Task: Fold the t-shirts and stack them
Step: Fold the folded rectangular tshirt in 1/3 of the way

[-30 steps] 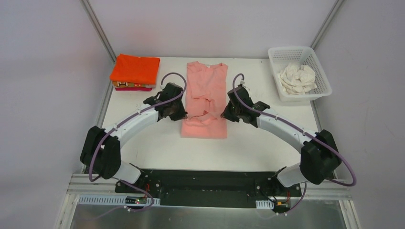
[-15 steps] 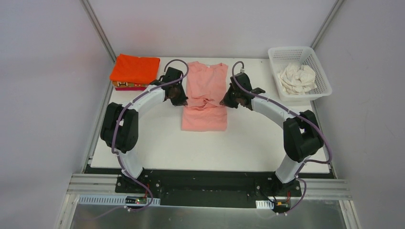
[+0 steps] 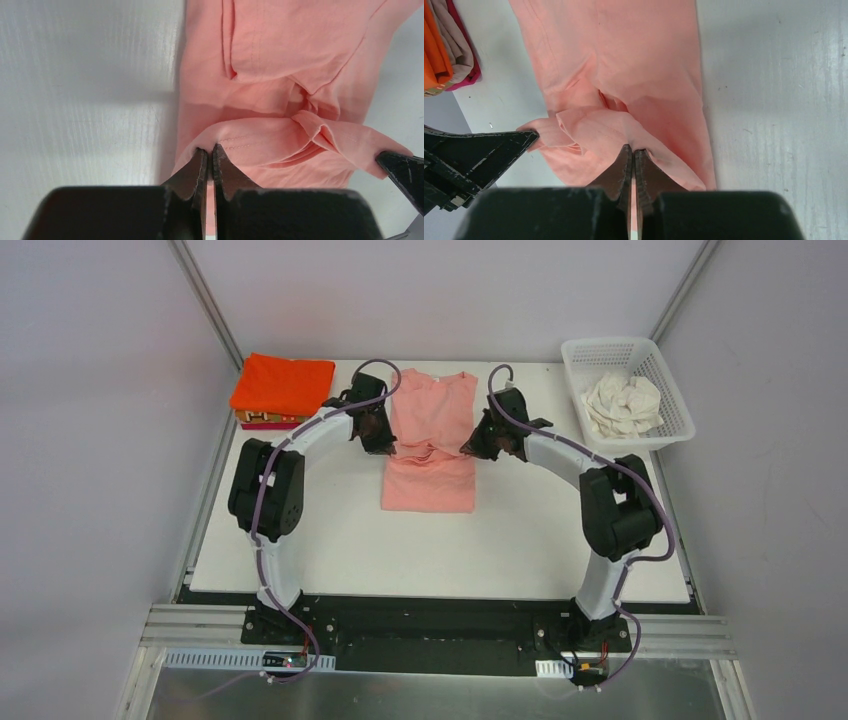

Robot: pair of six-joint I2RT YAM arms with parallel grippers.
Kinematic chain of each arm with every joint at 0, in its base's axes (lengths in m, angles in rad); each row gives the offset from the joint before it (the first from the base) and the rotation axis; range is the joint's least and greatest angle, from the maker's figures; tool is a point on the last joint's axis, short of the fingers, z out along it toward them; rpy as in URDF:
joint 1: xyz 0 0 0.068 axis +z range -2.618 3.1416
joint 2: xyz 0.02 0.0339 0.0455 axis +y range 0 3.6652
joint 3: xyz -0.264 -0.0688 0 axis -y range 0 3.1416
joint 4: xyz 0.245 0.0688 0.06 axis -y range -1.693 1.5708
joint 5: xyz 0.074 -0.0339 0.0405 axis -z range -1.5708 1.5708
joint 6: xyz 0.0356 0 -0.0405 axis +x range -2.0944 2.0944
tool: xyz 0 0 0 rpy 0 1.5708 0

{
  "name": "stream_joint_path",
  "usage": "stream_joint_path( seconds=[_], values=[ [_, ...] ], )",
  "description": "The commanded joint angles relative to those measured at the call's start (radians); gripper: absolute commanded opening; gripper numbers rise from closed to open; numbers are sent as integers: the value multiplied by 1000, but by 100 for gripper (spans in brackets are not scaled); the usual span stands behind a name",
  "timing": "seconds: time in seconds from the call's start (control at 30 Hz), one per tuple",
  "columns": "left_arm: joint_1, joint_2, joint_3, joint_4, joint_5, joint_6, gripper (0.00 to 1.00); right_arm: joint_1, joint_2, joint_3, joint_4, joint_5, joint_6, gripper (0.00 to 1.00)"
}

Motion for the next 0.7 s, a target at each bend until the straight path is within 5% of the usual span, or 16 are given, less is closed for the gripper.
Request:
stream_joint_path(
  seconds=[0.0,0.3,0.43,0.57,0.67],
  values=[
    [21,39,61,-10,18,44,0,-17,26,37,54,-17,14,0],
    [43,93,88,-21,23,50,9,-50,92,59,62,-56,29,0],
    [47,111,106,-29,42,49,25,-58,117,78,63,-59,47,3],
    [51,75,104,-38,59,47,52,-60,99,92,60,-55,62,34],
    [52,11,84,-52,17,46,83,-60,46,90,34,-23,54,54]
  ],
)
